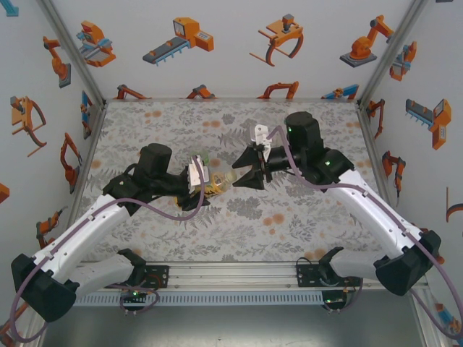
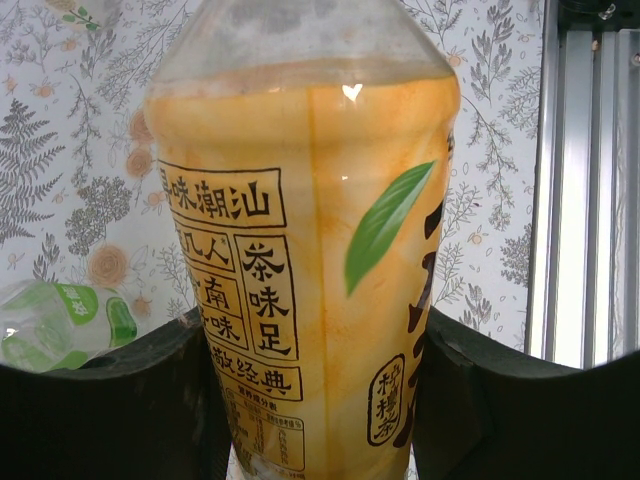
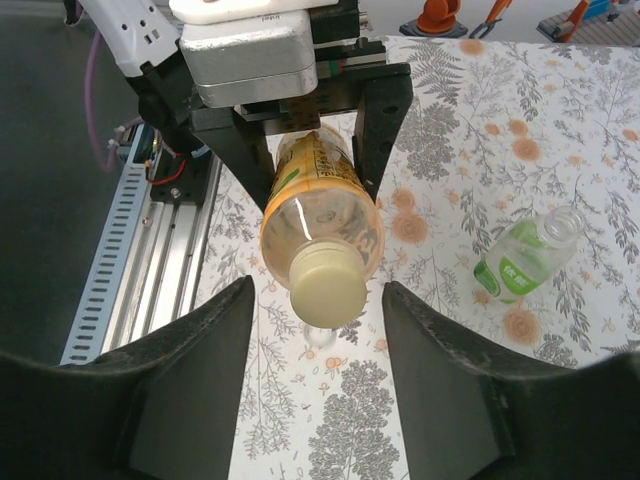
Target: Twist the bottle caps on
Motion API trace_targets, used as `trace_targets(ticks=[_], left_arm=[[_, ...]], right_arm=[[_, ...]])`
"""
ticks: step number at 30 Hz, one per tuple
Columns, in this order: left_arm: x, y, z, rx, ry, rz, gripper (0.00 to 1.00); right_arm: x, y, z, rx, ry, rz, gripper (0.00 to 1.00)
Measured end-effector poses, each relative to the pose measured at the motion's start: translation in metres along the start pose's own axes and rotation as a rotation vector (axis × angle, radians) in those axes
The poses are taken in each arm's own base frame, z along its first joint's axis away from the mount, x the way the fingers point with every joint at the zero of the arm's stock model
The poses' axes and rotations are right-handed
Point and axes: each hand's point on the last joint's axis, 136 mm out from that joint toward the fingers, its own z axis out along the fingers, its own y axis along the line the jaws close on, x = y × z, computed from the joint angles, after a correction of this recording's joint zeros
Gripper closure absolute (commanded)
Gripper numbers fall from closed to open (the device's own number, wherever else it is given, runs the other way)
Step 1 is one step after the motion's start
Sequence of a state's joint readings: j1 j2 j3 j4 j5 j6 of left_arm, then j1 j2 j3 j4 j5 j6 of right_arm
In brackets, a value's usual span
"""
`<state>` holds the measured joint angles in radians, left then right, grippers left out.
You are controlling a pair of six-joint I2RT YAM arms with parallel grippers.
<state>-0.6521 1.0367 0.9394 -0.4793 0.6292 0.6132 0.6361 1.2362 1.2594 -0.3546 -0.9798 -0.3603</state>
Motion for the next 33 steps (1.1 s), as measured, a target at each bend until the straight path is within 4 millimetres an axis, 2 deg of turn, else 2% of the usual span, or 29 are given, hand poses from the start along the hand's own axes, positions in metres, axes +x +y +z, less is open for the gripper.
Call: trace_targets(ticks=[7,15,21,30,33], left_arm=[[0.000,0.000,-0.001,-0.001,-0.001,0.002,1.00],[0.000,-0.001,-0.001,0.001,0.001,-0.001,1.00],[0.000,-0.001,-0.001,0.001,0.001,-0.001,1.00],[0.001,-0.002,-0.002,0.003,0.003,0.000,1.00],[0.000,-0.002,-0.003,-0.002,0.003,0.002,1.00]], right_arm=[[-0.004,-0.002,0.001,0.002,-0.015,-0.021,0.54],[0.004,-0.002,0.004,-0.015,-0.008,-0.002,0.56],[0.006,-0.002,0.006,-0.025,-0.008,0.004,0.62],[0.007,-0.003,0.006,-0.020,-0.008,0.030,0.82],[0.006,-0.007,0.007,-0.003,-0.012,0.081,0.92]])
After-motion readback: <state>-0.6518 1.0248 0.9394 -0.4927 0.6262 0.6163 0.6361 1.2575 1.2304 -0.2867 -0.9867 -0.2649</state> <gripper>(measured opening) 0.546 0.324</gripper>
